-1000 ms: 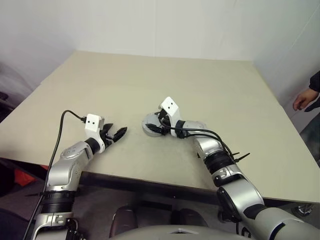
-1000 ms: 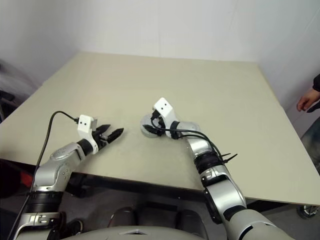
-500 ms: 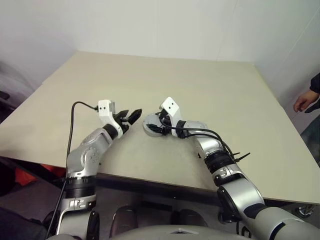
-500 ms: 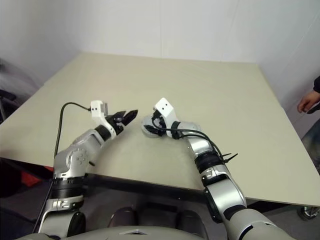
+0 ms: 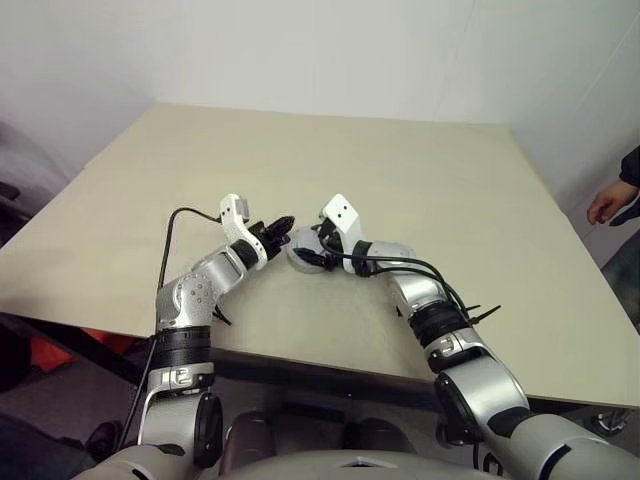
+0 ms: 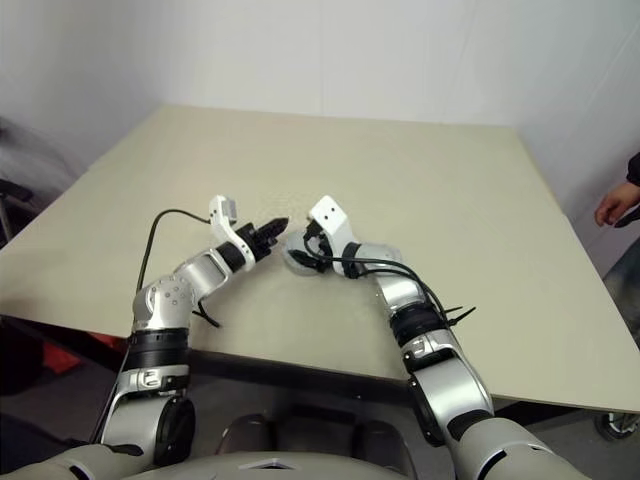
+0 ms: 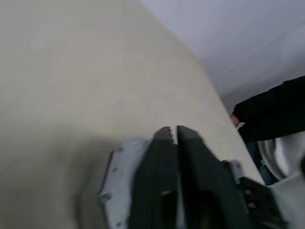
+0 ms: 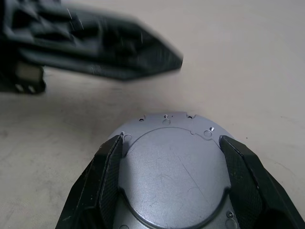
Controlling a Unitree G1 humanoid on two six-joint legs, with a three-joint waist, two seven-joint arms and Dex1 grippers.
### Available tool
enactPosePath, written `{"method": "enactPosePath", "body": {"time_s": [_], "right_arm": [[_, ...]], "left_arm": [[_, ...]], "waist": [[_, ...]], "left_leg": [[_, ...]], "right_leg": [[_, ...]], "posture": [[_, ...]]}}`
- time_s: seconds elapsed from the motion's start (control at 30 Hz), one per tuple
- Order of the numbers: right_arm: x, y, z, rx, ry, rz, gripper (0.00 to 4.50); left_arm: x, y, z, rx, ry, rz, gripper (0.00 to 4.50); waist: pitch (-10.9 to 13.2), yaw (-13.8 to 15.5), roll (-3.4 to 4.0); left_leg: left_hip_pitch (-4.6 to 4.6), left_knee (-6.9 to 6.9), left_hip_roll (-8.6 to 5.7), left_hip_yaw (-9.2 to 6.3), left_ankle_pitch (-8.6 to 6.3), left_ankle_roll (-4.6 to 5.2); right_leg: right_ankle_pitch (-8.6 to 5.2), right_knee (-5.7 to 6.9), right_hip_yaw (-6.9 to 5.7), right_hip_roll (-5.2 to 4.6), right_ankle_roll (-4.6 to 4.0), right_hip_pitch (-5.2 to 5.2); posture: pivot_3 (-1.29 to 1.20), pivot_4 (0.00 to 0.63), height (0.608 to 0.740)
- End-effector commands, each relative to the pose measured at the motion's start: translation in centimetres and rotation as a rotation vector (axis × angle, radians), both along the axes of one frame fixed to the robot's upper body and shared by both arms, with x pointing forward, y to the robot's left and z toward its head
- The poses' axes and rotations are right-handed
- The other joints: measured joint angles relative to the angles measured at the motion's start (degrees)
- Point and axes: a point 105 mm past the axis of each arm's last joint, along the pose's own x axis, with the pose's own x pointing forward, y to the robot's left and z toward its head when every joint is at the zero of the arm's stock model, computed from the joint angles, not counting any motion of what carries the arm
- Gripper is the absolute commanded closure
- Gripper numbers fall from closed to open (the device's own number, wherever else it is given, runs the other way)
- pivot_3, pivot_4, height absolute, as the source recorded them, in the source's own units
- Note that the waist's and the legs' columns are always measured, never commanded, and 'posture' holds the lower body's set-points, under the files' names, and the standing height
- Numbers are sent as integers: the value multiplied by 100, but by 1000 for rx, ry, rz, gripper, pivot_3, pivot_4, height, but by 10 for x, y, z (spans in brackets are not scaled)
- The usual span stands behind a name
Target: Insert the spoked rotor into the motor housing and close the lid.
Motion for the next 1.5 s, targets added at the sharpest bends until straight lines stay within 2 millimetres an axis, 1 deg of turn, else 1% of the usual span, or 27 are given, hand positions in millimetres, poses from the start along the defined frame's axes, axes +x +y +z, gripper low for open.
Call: {"method": "enactPosePath", "body": {"time_s": [0.03, 0.1, 0.17, 0.23, 0.37, 0.53, 0.63, 0.7, 0.8, 0.83, 0.97, 1.07, 1.1, 1.2, 1.23, 1.3, 1.5], "right_arm": [[-3, -7, -15, -30, 50, -20, 1350], [-3, -7, -15, -30, 49, -15, 1350], [-3, -7, -15, -29, 48, -15, 1350], [-2, -7, -14, -29, 47, -18, 1350], [-2, -7, -13, -25, 45, -17, 1350], [-3, -7, -13, -23, 45, -17, 1350], [-3, -7, -12, -21, 45, -19, 1350], [-3, -7, -13, -20, 44, -19, 1350], [-3, -6, -13, -19, 44, -17, 1350], [-4, -6, -13, -19, 45, -17, 1350], [-4, -6, -13, -19, 46, -17, 1350], [-3, -6, -12, -18, 44, -18, 1350], [-3, -6, -12, -17, 44, -19, 1350], [-3, -6, -11, -14, 43, -20, 1350], [-3, -6, -11, -13, 43, -21, 1350], [-3, -6, -11, -12, 42, -22, 1350], [-2, -6, -6, -5, 36, -27, 1350]], "left_arm": [[6, 0, 2, 24, 12, 16, 4481], [5, -2, -4, 56, 58, 17, 4481], [4, -4, -15, 92, 148, 11, 4481], [1, -7, -22, 77, 217, -16, 4481], [-5, -14, -21, 11, 263, -72, 4481], [-15, -22, -12, -85, 249, -147, 4481], [-21, -24, -12, -100, 262, -179, 4481], [-23, -26, -6, -121, 240, -194, 4481], [-16, -23, 27, -239, 92, -180, 4481], [-14, -21, 35, -260, 55, -172, 4481], [-11, -18, 48, -282, -23, -150, 4481], [-8, -18, 51, -302, -32, -137, 4481], [-6, -18, 46, -292, -6, -128, 4481], [0, -19, -3, -167, 239, -75, 4481], [0, -19, -12, -147, 284, -66, 4481], [-1, -20, -17, -138, 323, -72, 4481], [-5, -21, -24, -125, 382, -83, 4481]], "waist": [[0, 1, 0], [0, 4, 0], [0, 7, 0], [0, 19, 0], [-1, 28, 1], [-1, 42, 1], [-1, 72, 1], [0, 92, 1], [0, 116, 0], [1, 117, -1], [0, 93, 1], [0, 94, 1], [0, 94, 1], [0, 101, 2], [0, 103, 2], [0, 107, -3], [-1, 113, -3]], "left_leg": [[0, 0, 0, 0, 0, 0], [-1, 0, 0, -1, 0, 0], [-1, 0, 0, -1, 0, 0], [1, 0, 0, -1, 0, 0], [3, 1, -2, -1, -1, 1], [3, 0, -2, -2, -3, 6], [4, 1, -3, -2, -4, 8], [11, 2, -3, 0, -4, 7], [13, 2, -3, -1, -4, 8], [12, 2, -2, 0, -4, 7], [9, -13, 3, -2, -2, 3], [10, -27, 2, 0, 0, 0], [10, -27, 1, -1, 0, 1], [19, -22, -1, 2, 0, 1], [26, -21, -1, 4, 0, 0], [28, -22, -1, 0, 0, 0], [25, -27, -1, -3, -1, 1]], "right_leg": [[0, 0, 0, 0, 0, 0], [0, -1, 0, 0, 0, -1], [0, -1, -1, 0, 0, 0], [0, -1, -2, 0, 0, 3], [0, -2, -3, -2, 1, 6], [0, -11, -4, -2, 0, 6], [0, -13, -6, -4, 0, 7], [0, -13, -7, -4, 1, 7], [-17, -15, -7, -5, 30, 7], [-18, -16, -7, -5, 32, 5], [-19, -15, -5, -2, 36, 2], [-20, -21, -5, -1, 37, 1], [-20, -23, -5, -2, 36, 1], [-20, -22, -5, -3, 38, 3], [-21, -22, -5, -2, 40, 5], [-21, -23, -3, -2, 45, 4], [-21, -26, -4, -2, 45, 7]], "posture": [[0, 0, 740], [0, 0, 740], [0, 0, 740], [0, 0, 740], [0, 0, 740], [0, 0, 740], [0, 0, 740], [0, 0, 740], [0, 0, 740], [0, 0, 740], [0, 0, 740], [0, 0, 740], [0, 0, 740], [0, 0, 740], [0, 0, 740], [0, 0, 740], [0, 0, 740]]}}
